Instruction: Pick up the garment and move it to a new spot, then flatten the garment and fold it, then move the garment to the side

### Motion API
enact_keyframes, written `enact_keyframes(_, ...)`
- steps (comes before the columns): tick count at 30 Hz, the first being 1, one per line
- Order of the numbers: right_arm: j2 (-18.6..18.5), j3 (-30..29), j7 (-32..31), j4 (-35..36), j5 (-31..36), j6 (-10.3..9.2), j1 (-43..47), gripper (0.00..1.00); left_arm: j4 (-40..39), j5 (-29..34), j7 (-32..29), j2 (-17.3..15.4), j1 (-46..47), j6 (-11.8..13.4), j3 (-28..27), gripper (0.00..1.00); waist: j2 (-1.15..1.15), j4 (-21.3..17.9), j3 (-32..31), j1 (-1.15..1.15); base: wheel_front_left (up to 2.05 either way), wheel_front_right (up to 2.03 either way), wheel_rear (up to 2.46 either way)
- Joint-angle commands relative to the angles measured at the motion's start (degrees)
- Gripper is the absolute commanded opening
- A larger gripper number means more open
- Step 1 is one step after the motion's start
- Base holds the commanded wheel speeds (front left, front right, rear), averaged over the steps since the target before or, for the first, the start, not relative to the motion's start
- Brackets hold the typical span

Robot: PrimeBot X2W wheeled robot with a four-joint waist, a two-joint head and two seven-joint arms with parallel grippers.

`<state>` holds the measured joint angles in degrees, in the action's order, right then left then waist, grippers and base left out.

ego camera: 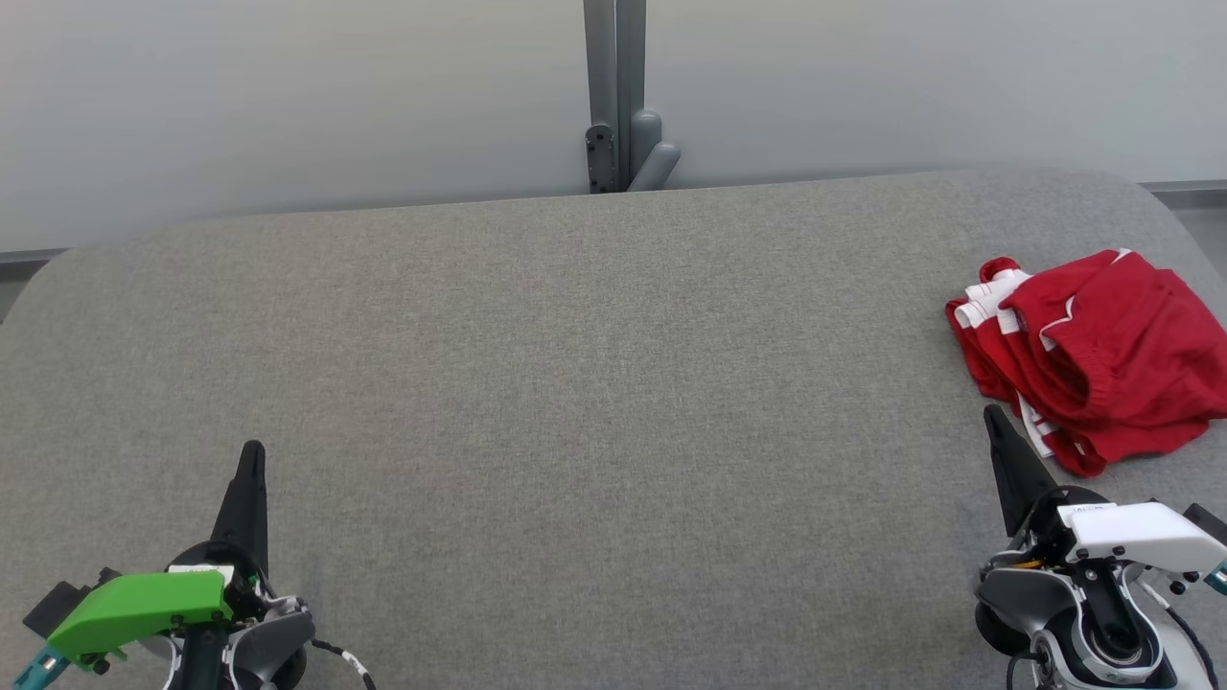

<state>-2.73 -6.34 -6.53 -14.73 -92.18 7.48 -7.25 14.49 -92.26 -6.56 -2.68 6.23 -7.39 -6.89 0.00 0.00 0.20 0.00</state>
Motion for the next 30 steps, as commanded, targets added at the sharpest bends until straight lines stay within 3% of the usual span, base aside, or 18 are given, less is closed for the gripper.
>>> enact_keyframes(1, -0.28, -0.04, -0.08, 0.27, -0.38, 0.02, 0.75, 0.00, -0.30, -0.19, -0.25, -0.38, 0.65, -0.26, -0.01, 0.00, 0.00, 0.00, 0.00, 0.00, 0.00, 0.00, 0.00)
enact_keyframes(30, -0.28, -0.04, -0.07, 0.27, -0.38, 0.02, 0.75, 0.00, -0.31, -0.19, -0.25, -0.37, 0.65, -0.26, 0.00, 0.00, 0.00, 0.00, 0.00, 0.00, 0.00, 0.00, 0.00)
